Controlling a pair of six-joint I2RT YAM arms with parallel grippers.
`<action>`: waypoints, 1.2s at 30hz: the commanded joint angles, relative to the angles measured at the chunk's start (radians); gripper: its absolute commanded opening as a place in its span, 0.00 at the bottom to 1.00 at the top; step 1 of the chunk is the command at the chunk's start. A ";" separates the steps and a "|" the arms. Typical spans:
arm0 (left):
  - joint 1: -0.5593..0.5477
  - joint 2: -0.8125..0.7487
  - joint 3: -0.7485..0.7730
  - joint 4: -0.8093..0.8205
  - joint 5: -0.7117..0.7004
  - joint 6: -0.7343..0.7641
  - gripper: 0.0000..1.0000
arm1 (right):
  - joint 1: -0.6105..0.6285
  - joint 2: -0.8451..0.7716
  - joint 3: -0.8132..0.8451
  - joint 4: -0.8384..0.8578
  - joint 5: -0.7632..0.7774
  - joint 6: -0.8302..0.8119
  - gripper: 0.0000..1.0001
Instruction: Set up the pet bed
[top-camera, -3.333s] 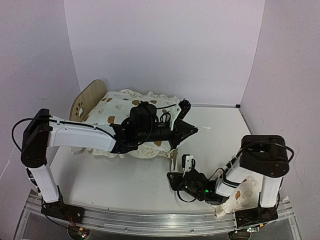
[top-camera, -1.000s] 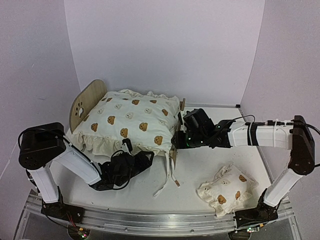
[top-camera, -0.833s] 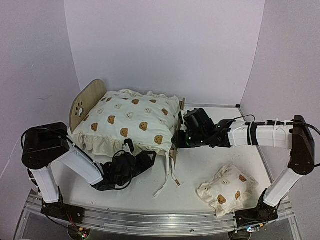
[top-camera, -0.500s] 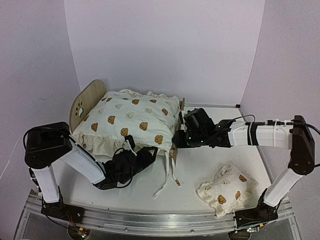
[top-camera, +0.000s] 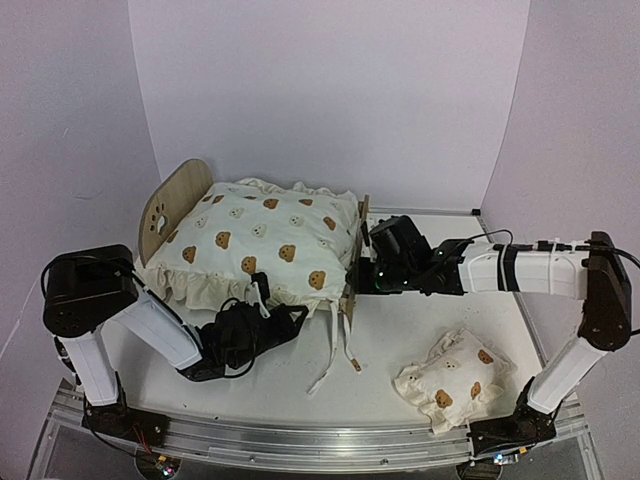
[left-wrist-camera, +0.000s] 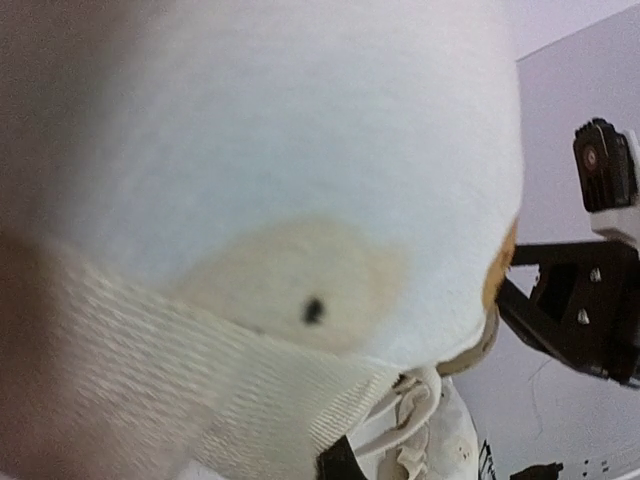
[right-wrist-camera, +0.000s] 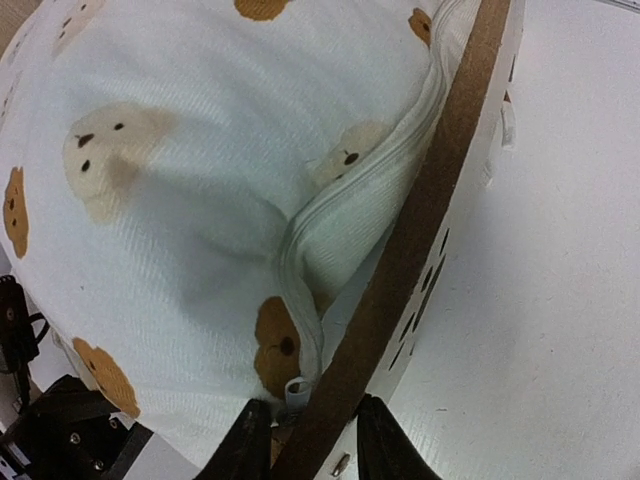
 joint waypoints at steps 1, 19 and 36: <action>-0.026 -0.137 -0.025 -0.113 0.090 0.144 0.00 | 0.005 -0.004 0.010 0.049 0.030 0.023 0.23; -0.031 -0.332 0.079 -0.711 0.220 0.429 0.00 | 0.005 0.038 0.034 0.030 0.165 -0.027 0.00; -0.058 -0.170 0.325 -1.287 -0.261 0.517 0.00 | 0.006 0.076 0.069 -0.011 0.192 -0.062 0.00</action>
